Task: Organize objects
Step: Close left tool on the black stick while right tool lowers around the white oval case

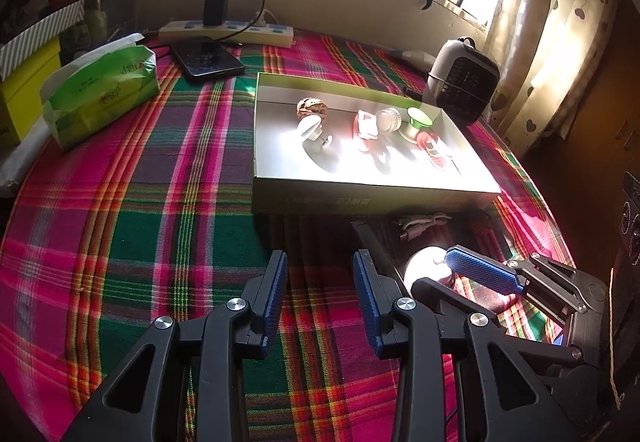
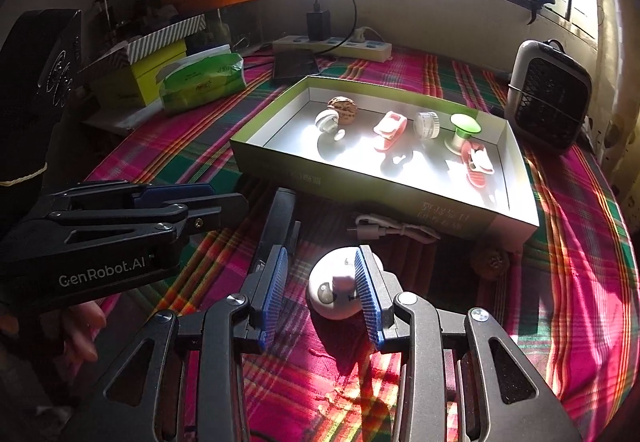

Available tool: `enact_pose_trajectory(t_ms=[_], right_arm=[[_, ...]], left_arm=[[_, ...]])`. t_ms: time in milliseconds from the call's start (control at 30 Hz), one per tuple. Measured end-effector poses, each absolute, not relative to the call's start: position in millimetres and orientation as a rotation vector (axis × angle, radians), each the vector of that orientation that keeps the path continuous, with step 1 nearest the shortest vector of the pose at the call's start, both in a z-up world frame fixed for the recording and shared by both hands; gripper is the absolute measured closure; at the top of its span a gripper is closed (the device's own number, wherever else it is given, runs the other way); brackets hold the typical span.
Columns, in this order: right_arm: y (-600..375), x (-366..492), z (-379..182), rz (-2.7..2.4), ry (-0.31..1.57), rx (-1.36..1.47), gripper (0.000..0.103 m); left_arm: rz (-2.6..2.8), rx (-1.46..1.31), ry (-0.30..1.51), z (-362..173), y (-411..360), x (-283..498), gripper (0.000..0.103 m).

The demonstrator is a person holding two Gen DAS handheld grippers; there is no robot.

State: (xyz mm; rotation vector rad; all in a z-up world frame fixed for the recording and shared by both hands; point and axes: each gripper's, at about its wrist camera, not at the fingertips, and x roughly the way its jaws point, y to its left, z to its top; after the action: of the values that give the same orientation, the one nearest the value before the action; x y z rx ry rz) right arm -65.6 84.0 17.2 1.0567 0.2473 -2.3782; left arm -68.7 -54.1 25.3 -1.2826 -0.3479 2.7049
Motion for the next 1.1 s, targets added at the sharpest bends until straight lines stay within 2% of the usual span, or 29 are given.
enact_pose_trajectory(t_ms=[300, 400, 1100], right_arm=[[117, -69, 18, -2.458, 0.132, 1.077, 0.066], [125, -69, 17, -2.47, 0.095, 1.086, 0.066], [137, -69, 14, -2.495, 0.06, 1.101, 0.066]], left_arm=[[2.652, -1.296, -0.315, 27, -33, -69, 0.07], [2.634, -1.308, -0.307, 26, -26, -70, 0.065], [2.649, -1.404, -0.237, 12, -14, -85, 0.065]])
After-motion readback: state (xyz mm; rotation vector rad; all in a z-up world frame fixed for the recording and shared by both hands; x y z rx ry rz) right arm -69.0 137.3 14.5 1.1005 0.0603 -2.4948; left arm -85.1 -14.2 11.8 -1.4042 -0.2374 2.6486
